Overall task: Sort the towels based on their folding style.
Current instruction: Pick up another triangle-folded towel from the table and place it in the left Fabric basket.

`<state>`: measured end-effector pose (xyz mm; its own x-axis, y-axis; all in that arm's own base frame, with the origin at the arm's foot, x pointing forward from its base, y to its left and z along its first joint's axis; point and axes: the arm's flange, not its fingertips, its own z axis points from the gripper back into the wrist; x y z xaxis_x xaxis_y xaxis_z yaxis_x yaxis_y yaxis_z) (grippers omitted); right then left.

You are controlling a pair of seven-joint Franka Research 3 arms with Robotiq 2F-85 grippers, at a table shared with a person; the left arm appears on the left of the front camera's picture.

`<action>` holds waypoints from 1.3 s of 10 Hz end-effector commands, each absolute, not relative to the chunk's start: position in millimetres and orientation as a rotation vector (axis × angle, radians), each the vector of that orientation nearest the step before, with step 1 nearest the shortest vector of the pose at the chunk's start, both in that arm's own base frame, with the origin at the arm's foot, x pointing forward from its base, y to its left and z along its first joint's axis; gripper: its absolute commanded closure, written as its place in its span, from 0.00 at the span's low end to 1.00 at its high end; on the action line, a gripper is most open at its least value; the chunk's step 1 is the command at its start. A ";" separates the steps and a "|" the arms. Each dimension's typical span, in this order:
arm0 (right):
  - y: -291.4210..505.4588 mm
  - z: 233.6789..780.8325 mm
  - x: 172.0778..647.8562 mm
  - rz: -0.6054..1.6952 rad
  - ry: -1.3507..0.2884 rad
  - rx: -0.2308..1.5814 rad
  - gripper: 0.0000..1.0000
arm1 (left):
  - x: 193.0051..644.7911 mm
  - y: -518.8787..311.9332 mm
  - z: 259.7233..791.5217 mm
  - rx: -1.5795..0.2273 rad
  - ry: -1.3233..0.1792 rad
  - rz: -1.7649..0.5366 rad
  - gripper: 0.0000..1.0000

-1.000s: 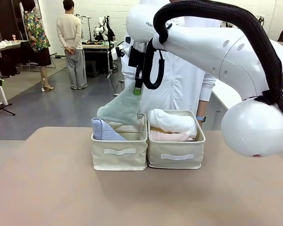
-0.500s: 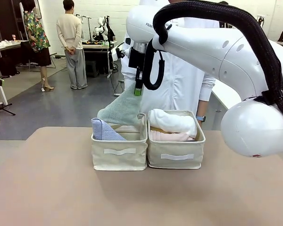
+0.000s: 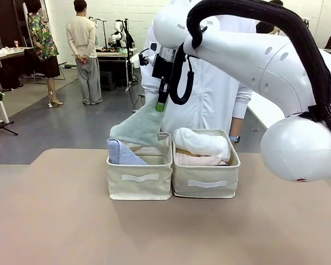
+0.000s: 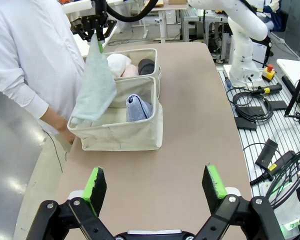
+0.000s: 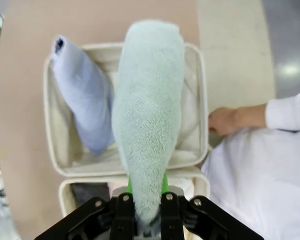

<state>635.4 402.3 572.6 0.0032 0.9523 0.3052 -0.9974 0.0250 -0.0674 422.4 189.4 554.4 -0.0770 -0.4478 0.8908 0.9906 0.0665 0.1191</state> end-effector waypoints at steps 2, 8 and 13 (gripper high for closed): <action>388.1 554.4 639.6 1.530 -0.390 0.302 0.82 | 422.8 189.6 555.9 -0.745 -0.995 -1.397 0.00; 388.4 514.9 642.8 1.524 -0.274 0.262 0.82 | 422.8 189.6 555.9 -0.745 -0.995 -1.397 0.00; 356.5 521.0 627.3 1.468 -0.244 0.172 0.82 | 422.8 189.6 555.9 -0.745 -0.995 -1.397 0.00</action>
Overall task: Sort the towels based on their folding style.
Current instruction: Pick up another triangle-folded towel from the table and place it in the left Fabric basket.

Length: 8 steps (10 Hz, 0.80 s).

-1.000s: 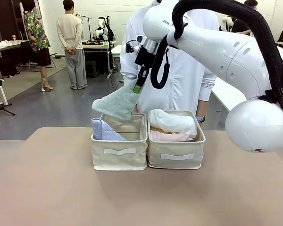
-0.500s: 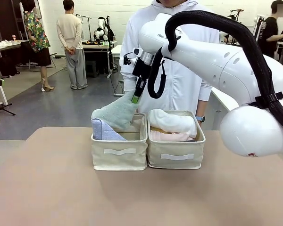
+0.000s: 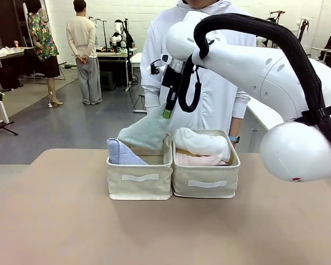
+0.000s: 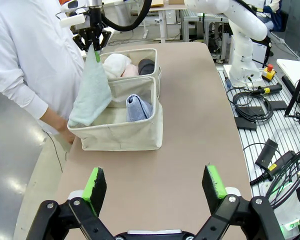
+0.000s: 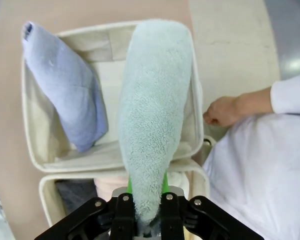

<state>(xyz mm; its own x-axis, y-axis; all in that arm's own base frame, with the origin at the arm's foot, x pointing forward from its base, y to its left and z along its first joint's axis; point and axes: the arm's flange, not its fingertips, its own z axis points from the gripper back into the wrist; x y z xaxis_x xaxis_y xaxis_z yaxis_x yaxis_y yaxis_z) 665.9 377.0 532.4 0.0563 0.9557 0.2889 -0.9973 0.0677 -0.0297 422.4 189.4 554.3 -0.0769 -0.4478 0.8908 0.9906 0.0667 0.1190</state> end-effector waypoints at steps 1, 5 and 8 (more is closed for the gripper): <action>353.2 519.3 627.3 1.467 -0.231 0.172 0.82 | 422.8 189.6 555.9 -0.745 -0.995 -1.397 0.00; 339.7 500.1 628.2 1.459 -0.194 0.204 0.82 | 422.8 189.6 555.9 -0.745 -0.995 -1.397 0.00; 342.0 482.7 628.9 1.469 -0.149 0.208 0.82 | 422.8 189.6 555.9 -0.745 -0.995 -1.397 0.00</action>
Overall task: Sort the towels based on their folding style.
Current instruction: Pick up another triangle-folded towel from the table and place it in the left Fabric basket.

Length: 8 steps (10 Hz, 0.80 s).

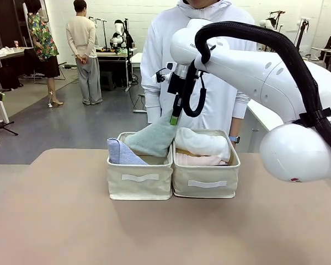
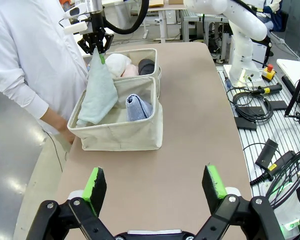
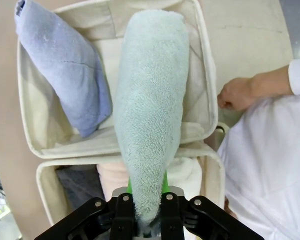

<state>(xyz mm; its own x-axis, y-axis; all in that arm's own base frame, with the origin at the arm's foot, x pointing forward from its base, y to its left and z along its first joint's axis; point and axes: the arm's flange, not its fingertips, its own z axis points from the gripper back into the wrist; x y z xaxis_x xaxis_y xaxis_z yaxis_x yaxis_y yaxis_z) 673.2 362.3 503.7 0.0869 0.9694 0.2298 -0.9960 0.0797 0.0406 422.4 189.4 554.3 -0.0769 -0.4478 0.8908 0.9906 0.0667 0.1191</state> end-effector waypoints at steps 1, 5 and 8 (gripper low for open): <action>347.3 478.4 630.0 1.487 -0.133 0.202 0.82 | 422.8 189.6 555.9 -0.745 -0.995 -1.397 0.00; 378.2 468.9 637.2 1.551 -0.109 0.189 0.82 | 422.8 189.6 555.9 -0.745 -0.995 -1.397 0.00; 399.3 463.4 641.5 1.585 -0.071 0.185 0.82 | 422.8 189.6 555.9 -0.745 -0.995 -1.397 0.00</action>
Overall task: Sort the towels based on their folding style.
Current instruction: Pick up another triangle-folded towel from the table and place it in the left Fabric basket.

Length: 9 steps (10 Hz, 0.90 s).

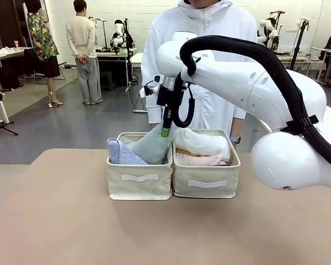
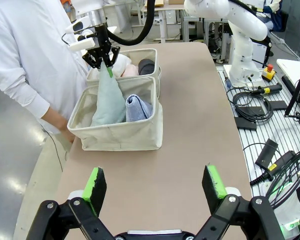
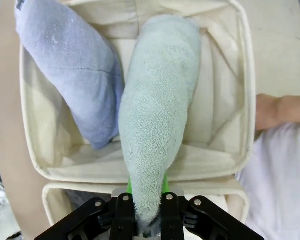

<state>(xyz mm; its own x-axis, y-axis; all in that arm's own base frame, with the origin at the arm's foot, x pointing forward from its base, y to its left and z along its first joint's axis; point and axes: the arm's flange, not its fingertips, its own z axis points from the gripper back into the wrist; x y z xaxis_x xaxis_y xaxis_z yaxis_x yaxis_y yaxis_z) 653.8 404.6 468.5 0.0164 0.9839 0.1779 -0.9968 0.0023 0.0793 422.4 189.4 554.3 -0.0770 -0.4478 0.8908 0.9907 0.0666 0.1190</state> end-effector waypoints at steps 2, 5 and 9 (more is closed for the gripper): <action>413.3 456.7 645.3 1.600 -0.049 0.181 0.82 | 422.8 189.6 555.9 -0.745 -0.995 -1.397 0.00; 432.5 449.4 647.8 1.631 -0.023 0.169 0.82 | 422.8 189.6 555.9 -0.745 -0.995 -1.397 0.00; 437.2 450.1 646.2 1.653 -0.042 0.144 0.00 | 422.8 189.6 555.9 -0.745 -0.995 -1.397 0.00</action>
